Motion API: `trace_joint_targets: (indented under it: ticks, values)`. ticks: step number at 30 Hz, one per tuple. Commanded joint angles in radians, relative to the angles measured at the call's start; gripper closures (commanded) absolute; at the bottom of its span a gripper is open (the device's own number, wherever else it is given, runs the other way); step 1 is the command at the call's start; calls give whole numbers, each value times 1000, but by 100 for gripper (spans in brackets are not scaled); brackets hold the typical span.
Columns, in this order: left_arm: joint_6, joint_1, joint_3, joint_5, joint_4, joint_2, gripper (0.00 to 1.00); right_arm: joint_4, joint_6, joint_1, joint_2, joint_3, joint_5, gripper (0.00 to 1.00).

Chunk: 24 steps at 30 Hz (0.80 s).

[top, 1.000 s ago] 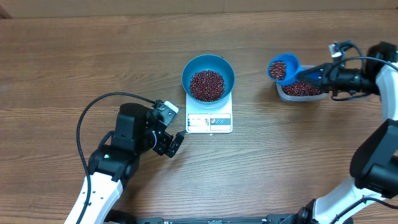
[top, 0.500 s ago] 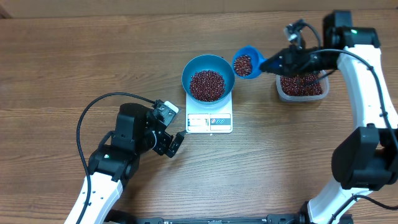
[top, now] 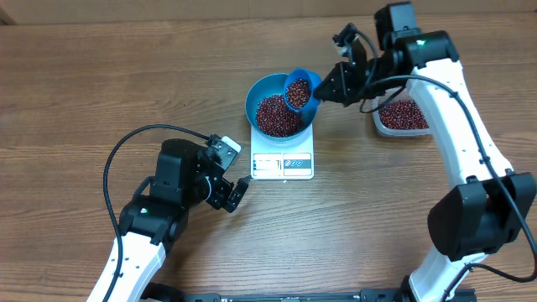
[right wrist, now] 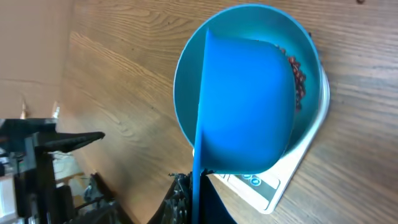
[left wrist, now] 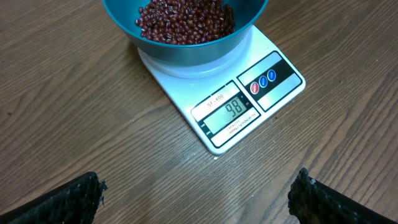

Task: Scoop item into bowl and weigh 150g on scale
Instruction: 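Carry the filled scoop with the right gripper over the teal bowl, then tip the scoop with the right gripper to pour beans into the bowl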

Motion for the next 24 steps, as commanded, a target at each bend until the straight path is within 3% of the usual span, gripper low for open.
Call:
trace_joint_targets:
  ticks: [1,10,24]
  values:
    - [0,3,-5,2,2,-10,1,31,11,39,-45,32,74,96]
    - [0,3,-5,2,3,-10,0,67,31,129,-45,32,275,96]
    - [0,3,-5,2,3,-10,1,108,33,187,-45,32,395,96]
